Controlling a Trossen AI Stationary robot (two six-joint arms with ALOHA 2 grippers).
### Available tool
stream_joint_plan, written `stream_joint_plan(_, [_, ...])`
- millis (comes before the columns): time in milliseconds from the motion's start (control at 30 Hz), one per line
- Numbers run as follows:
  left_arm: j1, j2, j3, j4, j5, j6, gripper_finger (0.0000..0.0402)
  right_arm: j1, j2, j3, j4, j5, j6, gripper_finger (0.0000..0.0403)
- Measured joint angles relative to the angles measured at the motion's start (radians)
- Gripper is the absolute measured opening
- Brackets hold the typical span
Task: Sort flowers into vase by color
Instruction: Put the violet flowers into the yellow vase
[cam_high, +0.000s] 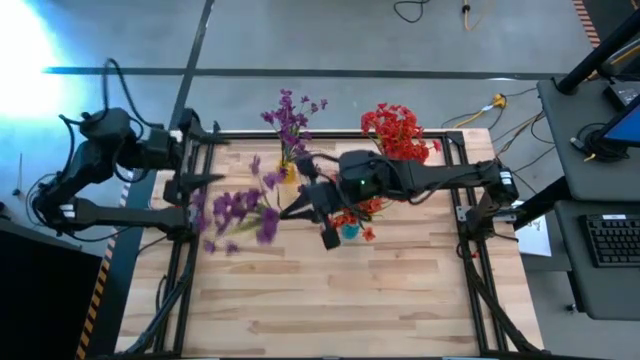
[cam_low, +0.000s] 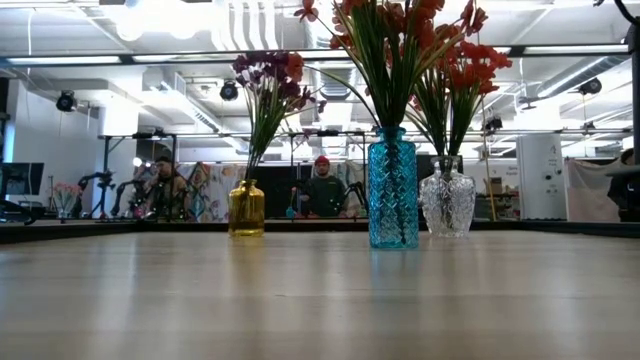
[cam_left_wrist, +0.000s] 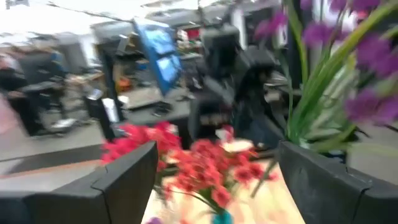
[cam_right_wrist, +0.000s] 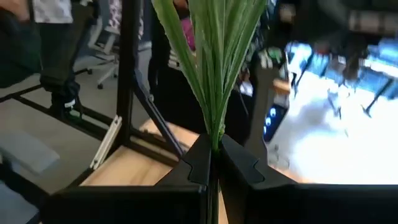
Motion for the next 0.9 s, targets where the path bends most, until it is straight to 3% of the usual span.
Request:
stream_joint_plan(233, [-0.001,-0.08,-0.157,-0.002,0.067,-0.028,0.0314,0.029,0.008,-0.003,0.135,0.008,-0.075,0.0013])
stream_joint_plan(333, [-0.001,-0.126,-0.25,0.059,0.148,-0.042,0.0314,0.027,0.008,-0.005,0.211,0.009,-0.096,0.0013])
stream_joint_plan(467, [-0.002,-0.165,-0.426,0.343,0.281,-0.157,0.0314,0.014,0.012,-0.017,0.286,0.009,-0.099,0.0013])
stream_joint_plan(700, [-0.009,-0.145,-0.666,0.941,0.294,-0.311,0.0314,-0.021,0.015,-0.057,0.31,0.014,-0.078,0.0013])
stream_joint_plan(900, [-0.015,-0.068,-0.7,1.129,0.295,-0.339,0.0314,-0.045,0.014,-0.068,0.311,0.061,-0.079,0.0013])
